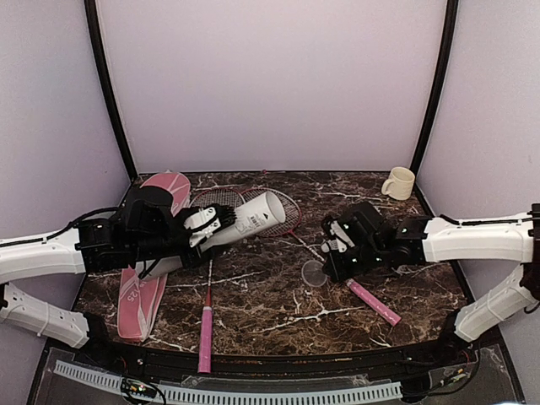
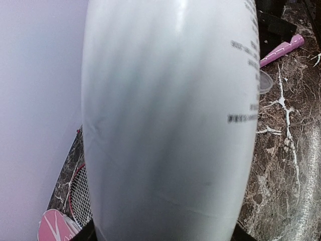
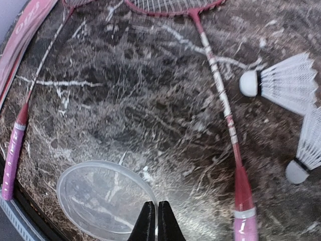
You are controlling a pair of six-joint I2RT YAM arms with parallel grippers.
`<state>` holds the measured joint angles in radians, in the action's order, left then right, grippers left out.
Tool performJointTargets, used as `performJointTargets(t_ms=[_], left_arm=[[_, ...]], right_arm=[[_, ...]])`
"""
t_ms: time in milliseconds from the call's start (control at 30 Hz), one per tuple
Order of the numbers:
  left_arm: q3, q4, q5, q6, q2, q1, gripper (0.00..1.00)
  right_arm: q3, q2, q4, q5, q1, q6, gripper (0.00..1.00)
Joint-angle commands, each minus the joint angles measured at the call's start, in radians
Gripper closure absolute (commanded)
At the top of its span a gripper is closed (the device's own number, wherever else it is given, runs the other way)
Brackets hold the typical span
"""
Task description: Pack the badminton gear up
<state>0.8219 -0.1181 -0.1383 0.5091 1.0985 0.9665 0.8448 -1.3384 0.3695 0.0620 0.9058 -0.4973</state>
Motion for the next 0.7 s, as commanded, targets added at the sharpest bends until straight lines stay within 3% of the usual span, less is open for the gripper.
performJointTargets(t_ms=[0,267,667], left_arm=[[-0.016,0.032,-0.014,0.011,0.002,0.001,0.4],[-0.007,0.025,0.017,-0.003,0.015,0.001,0.39],[-0.009,0.027,0.014,-0.001,0.013,0.001,0.39]], right_arm=[[-0.01,-0.07,-0.029,-0.021,0.064,-0.108,0.99],[0.051,-0.203,0.02,0.038,0.079,-0.164,0.98],[0.07,-0.219,0.047,0.071,0.077,-0.176,0.83]])
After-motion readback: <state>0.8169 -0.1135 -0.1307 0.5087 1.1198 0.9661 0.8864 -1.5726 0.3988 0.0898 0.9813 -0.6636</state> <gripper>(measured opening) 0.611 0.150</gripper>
